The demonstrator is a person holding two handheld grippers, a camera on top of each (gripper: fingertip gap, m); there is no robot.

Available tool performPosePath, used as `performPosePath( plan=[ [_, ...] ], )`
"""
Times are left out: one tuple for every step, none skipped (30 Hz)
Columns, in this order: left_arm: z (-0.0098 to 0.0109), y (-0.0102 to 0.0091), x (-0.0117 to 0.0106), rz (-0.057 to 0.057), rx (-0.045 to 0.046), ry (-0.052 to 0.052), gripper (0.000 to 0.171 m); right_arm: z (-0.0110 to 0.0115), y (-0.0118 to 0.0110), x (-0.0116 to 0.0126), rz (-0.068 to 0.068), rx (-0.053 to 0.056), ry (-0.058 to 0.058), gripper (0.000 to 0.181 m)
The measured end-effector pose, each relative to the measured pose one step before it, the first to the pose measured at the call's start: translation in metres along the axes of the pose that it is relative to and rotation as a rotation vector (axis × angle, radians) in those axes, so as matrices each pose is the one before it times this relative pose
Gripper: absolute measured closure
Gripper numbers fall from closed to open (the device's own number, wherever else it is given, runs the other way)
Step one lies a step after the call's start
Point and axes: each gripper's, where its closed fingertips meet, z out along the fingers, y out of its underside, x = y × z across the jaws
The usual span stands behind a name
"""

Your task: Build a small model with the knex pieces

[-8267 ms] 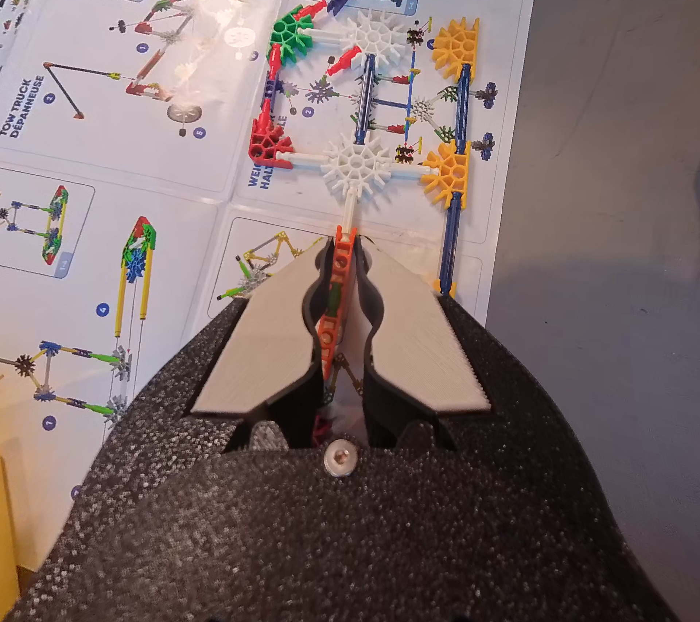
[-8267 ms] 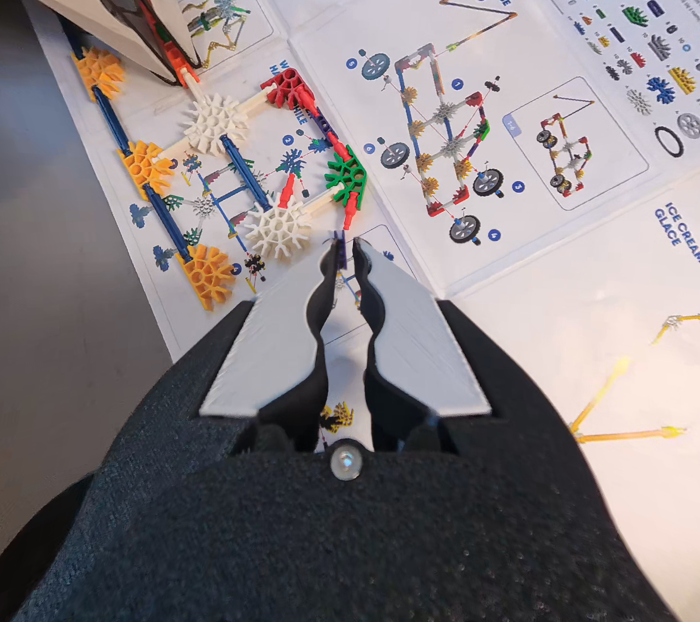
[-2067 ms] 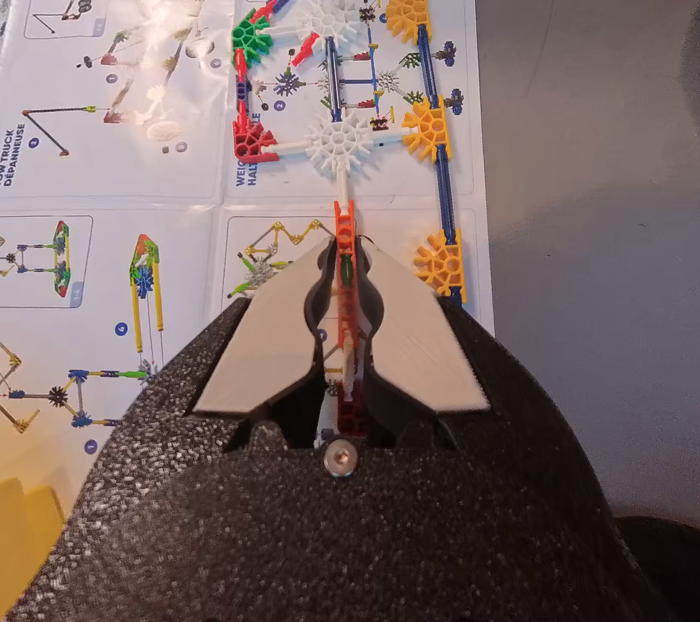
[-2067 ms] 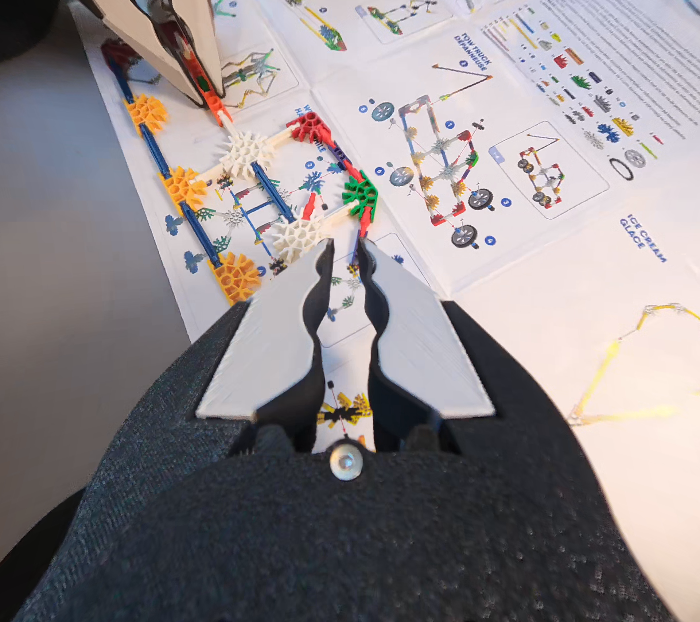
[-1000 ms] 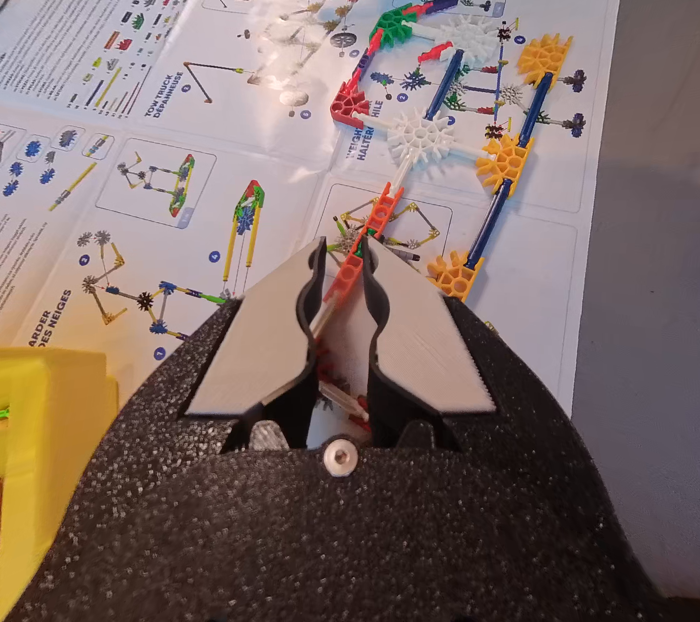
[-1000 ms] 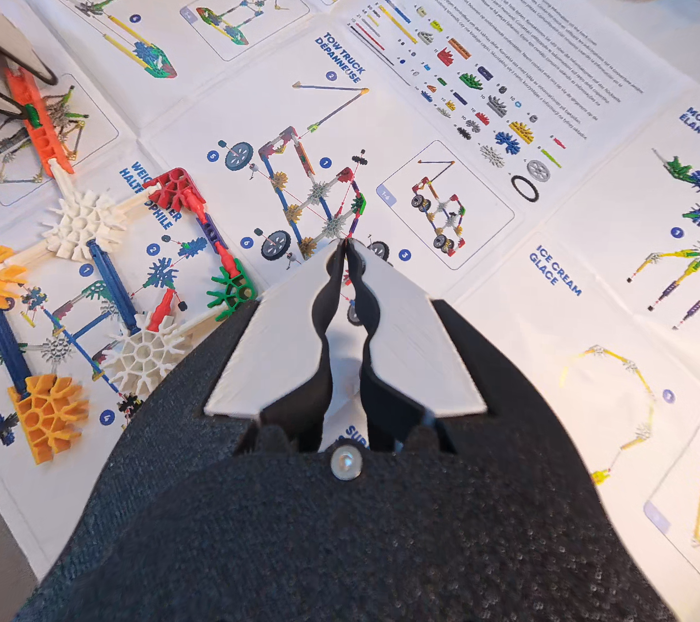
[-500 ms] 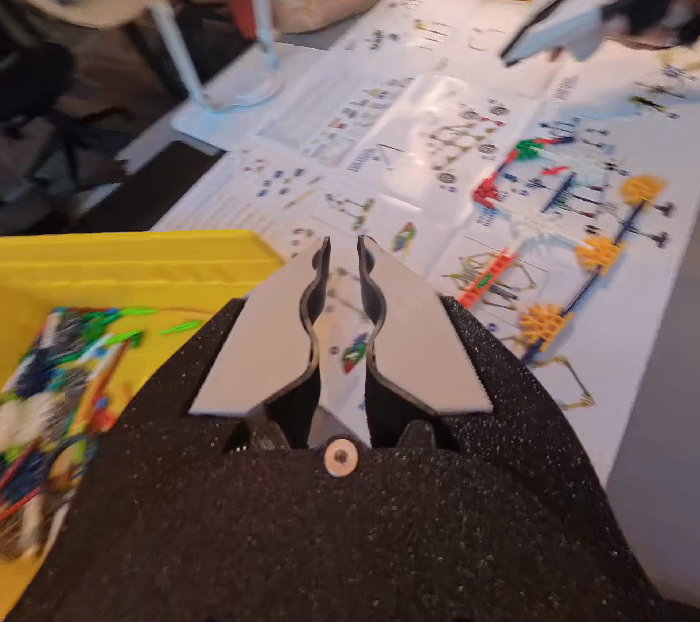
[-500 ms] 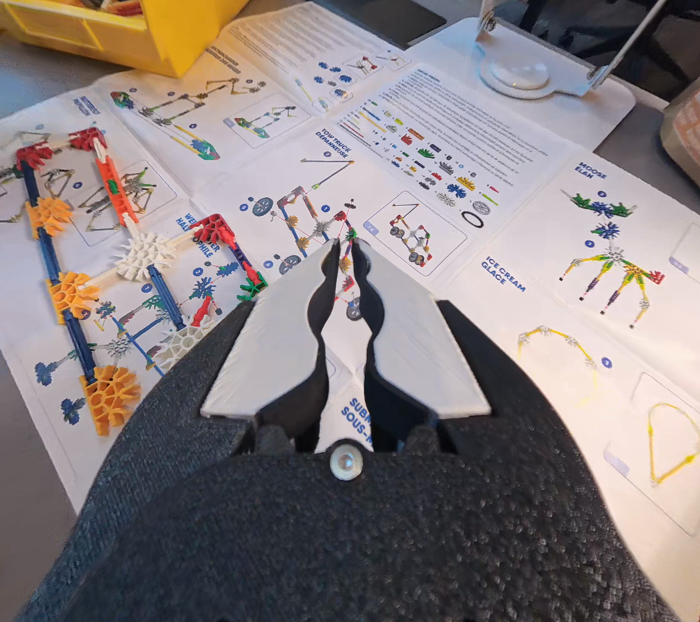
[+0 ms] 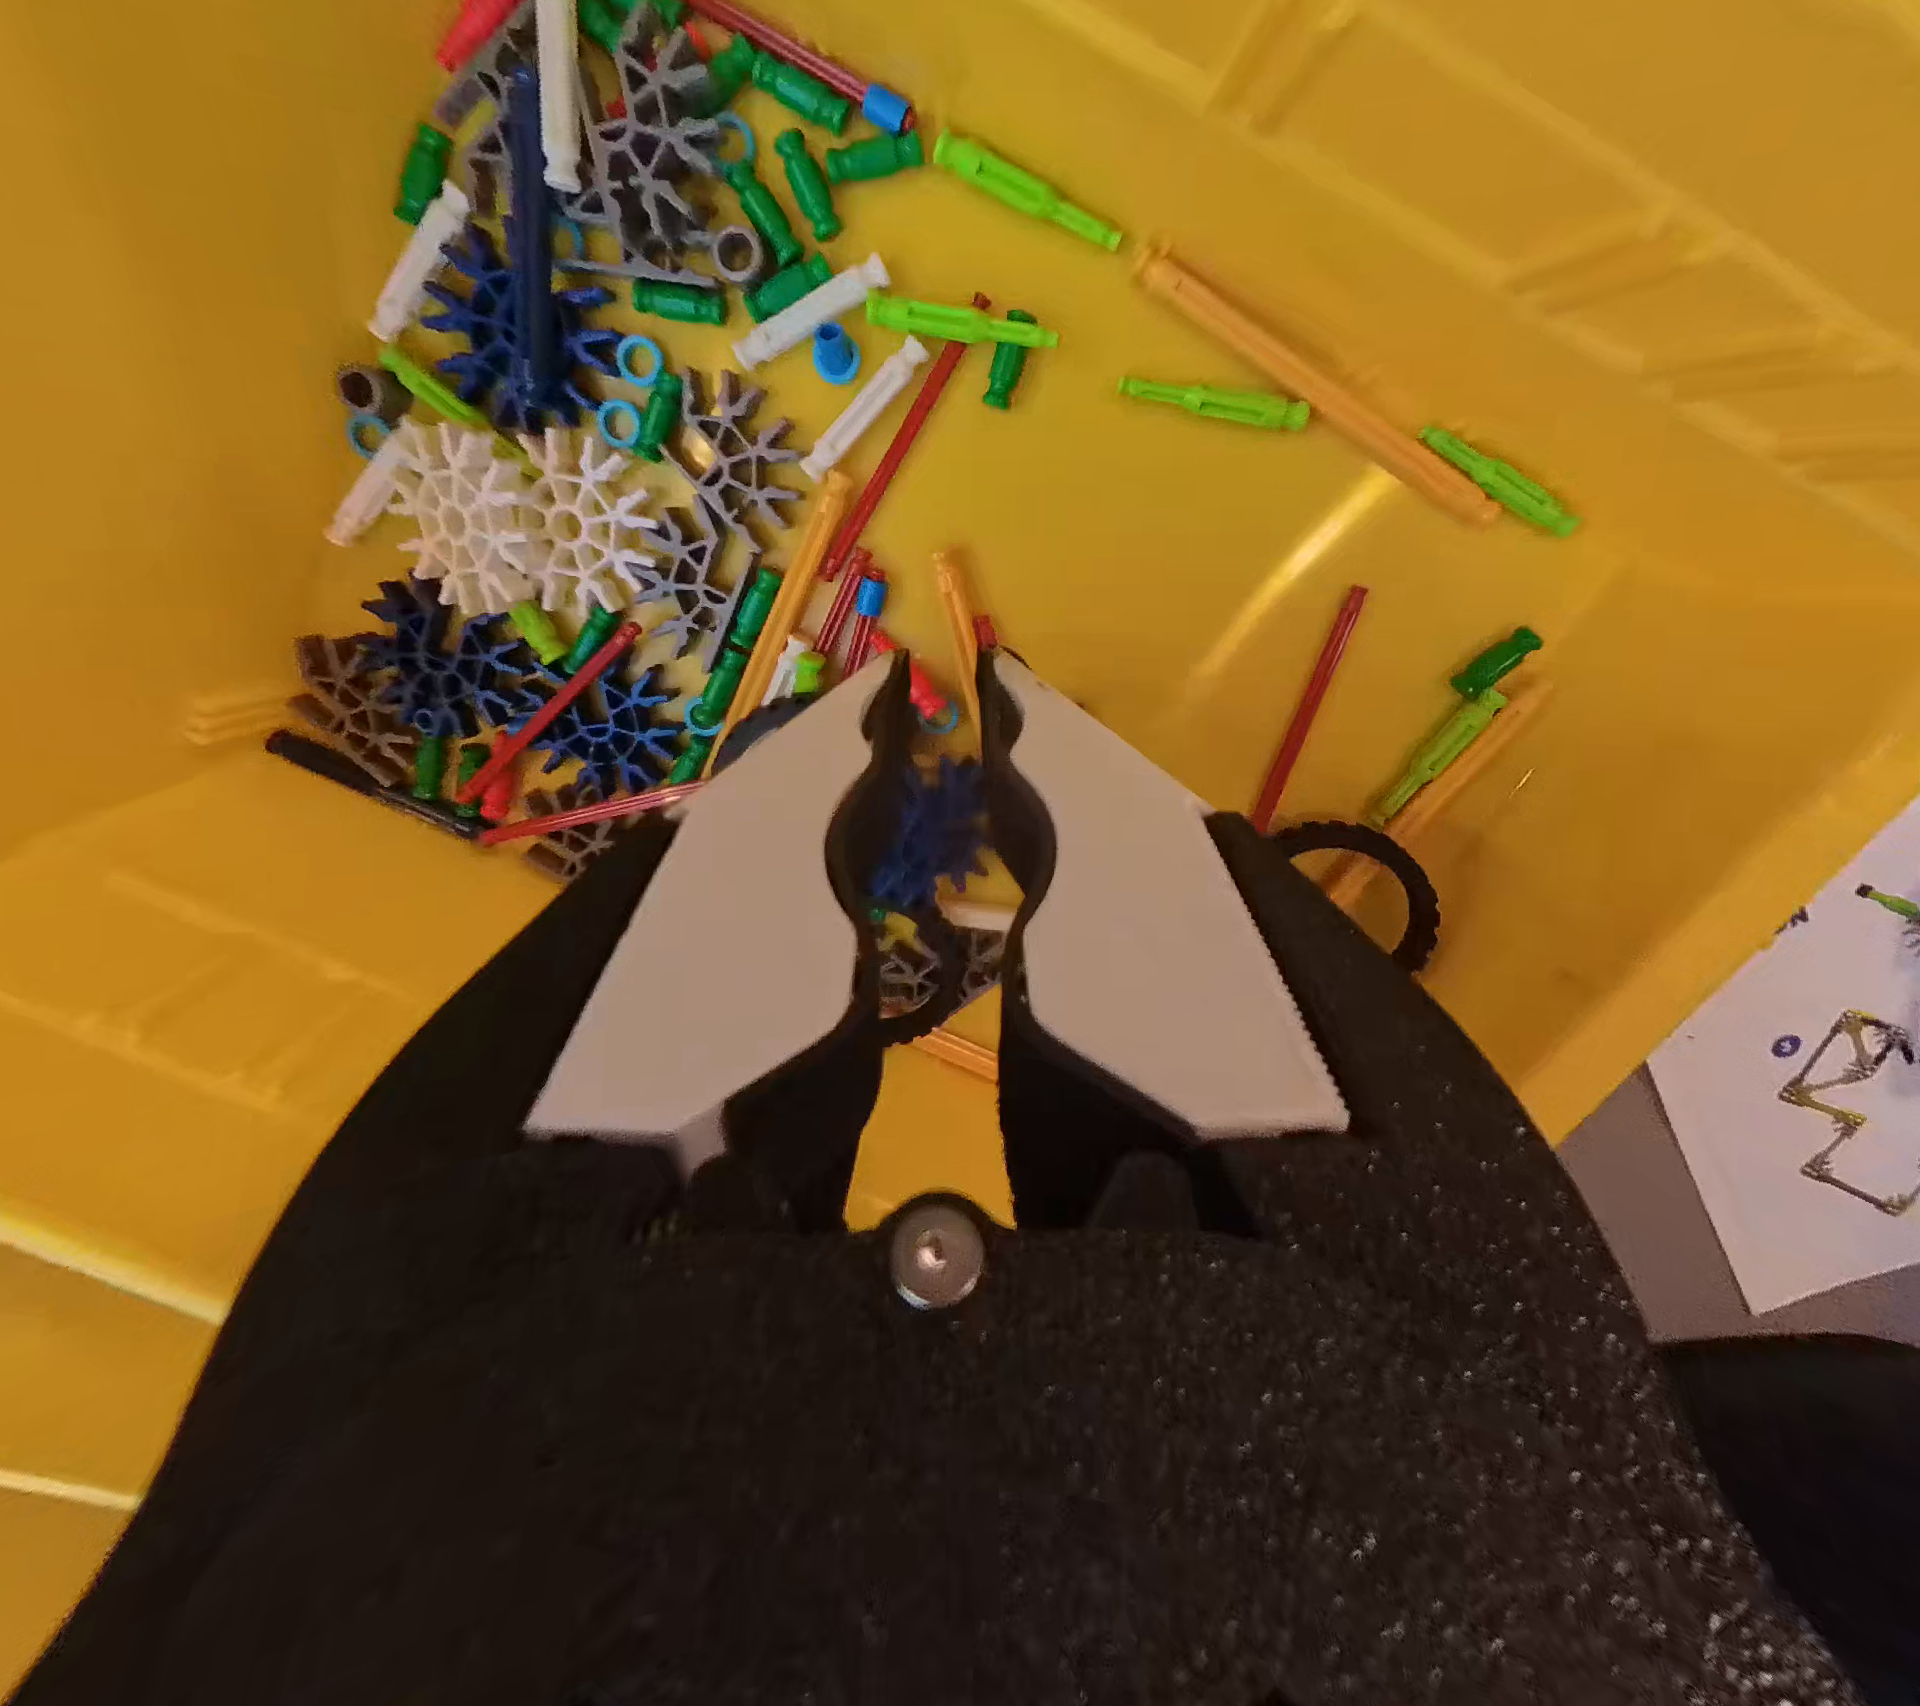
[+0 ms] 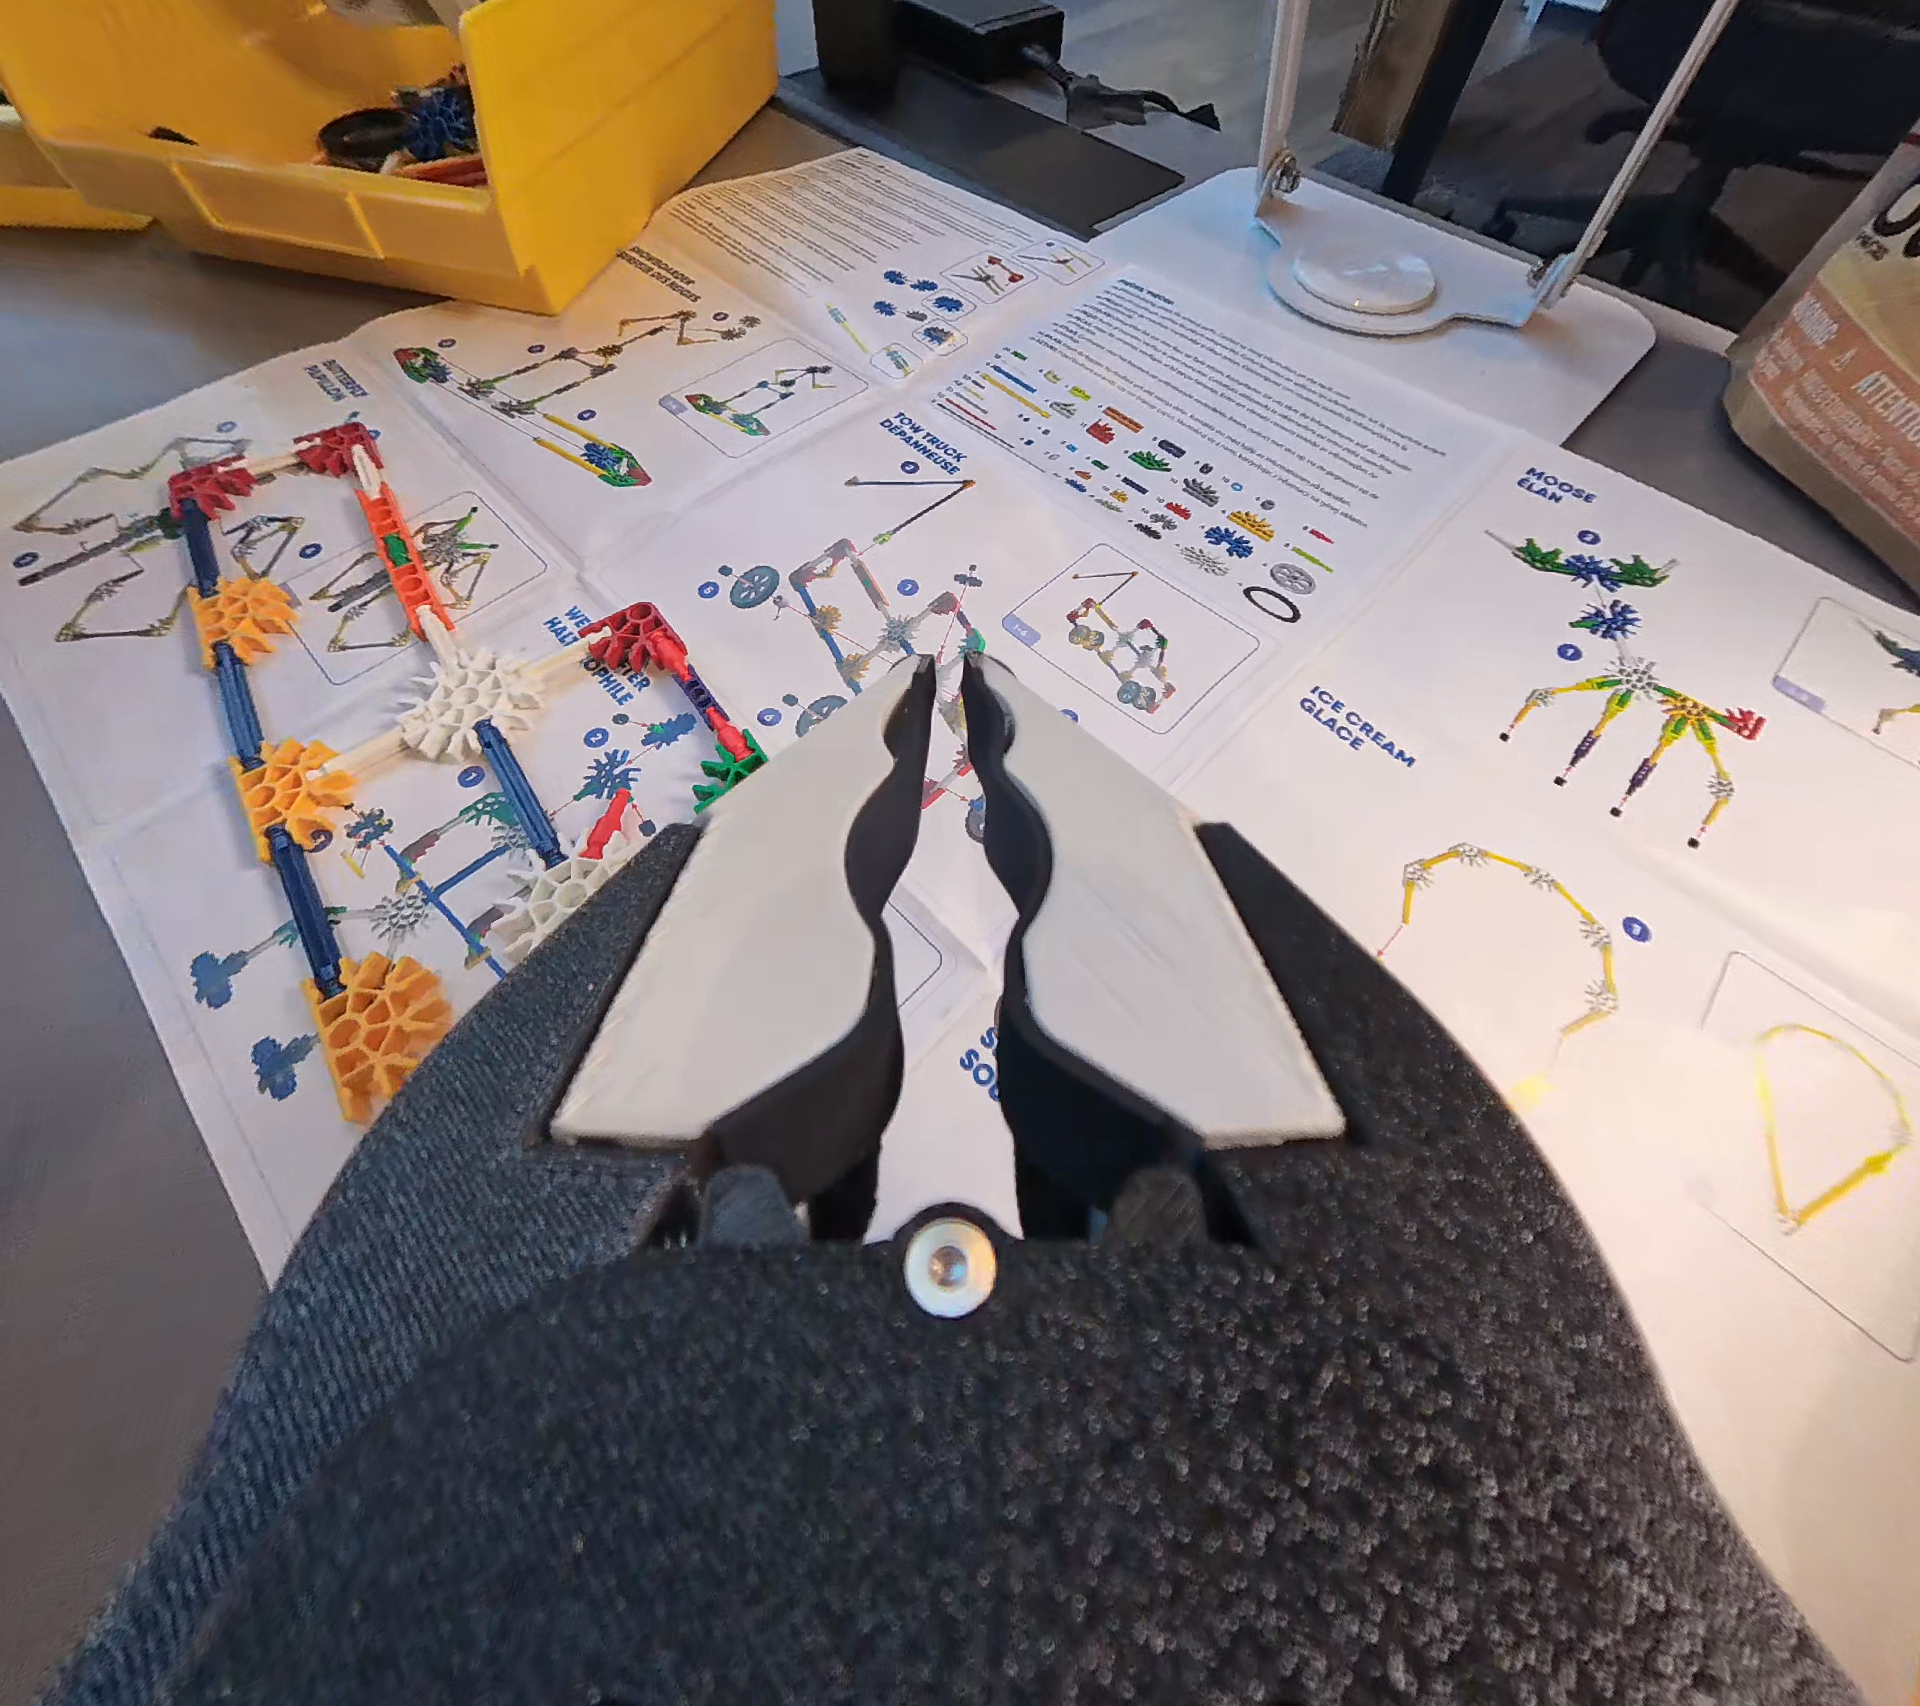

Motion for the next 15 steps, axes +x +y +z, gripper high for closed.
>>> performPosePath(
  plan=[
    [0.00268,0.00131,-0.00025,-0.0094,-0.01810,0.0040,0.161,-0.00060,-0.00014,-0.00004,-0.0039,0.0026,-0.0017,0.177],
    [0.00178,0.00104,-0.00261,-0.0070,-0.01282,-0.0117,0.162,-0.00041,0.00030,0.00000,-0.0011,0.0009,-0.0032,0.177],
    [0.00154,0.00112,-0.00227,-0.0070,-0.01103,-0.0078,0.163,-0.00016,0.00046,-0.00010,0.0008,0.0005,-0.0046,0.177],
    [0.00162,0.00112,0.00020,-0.0090,-0.00907,0.0098,0.163,-0.00005,0.00064,-0.00025,0.0019,0.0005,-0.0057,0.177],
    [0.00128,0.00094,-0.00004,-0.0111,-0.00575,0.0083,0.163,0.00006,0.00068,-0.00044,0.0018,-0.0003,-0.0065,0.177],
    [0.00091,0.00114,-0.00179,-0.0098,-0.00612,-0.0022,0.163,0.00014,0.00061,-0.00057,0.0008,-0.0011,-0.0059,0.177],
    [0.00085,0.00111,-0.00143,-0.0081,-0.00517,-0.0010,0.163,0.00006,0.00044,-0.00061,-0.0014,-0.0003,-0.0037,0.177],
    [0.00079,0.00051,-0.00051,-0.0082,-0.00174,0.0035,0.164,-0.00003,0.00007,-0.00071,-0.0033,0.0004,-0.0032,0.177],
    [0.00073,0.00030,-0.00031,-0.0066,-0.00146,0.0030,0.165,-0.00018,-0.00008,-0.00089,-0.0036,0.0003,-0.0033,0.177],
    [0.00085,0.00069,-0.00061,-0.0035,-0.00365,-0.0013,0.165,-0.00024,-0.00015,-0.00063,-0.0033,0.0002,-0.0028,0.177],
    [0.00108,0.00079,-0.00087,-0.0020,-0.00479,-0.0024,0.166,-0.00013,-0.00001,-0.00055,-0.0023,-0.0005,-0.0022,0.177],
    [0.00127,0.00055,-0.00019,-0.0028,-0.00378,0.0014,0.167,-0.00011,0.00010,-0.00028,-0.0010,-0.0005,-0.0012,0.177],
    [0.00138,0.00049,0.00071,-0.0021,-0.00351,0.0061,0.167,-0.00018,0.00017,-0.00023,-0.0008,-0.0008,-0.0017,0.177],
    [0.00132,0.00070,0.00069,-0.0001,-0.00599,0.0042,0.167,-0.00018,0.00001,0.00000,-0.0006,-0.0003,0.0001,0.177],
    [0.00061,0.00058,-0.00006,0.0018,-0.00619,-0.0021,0.167,-0.00013,0.00007,0.00003,-0.0009,-0.0002,0.0002,0.177]
  ],
)
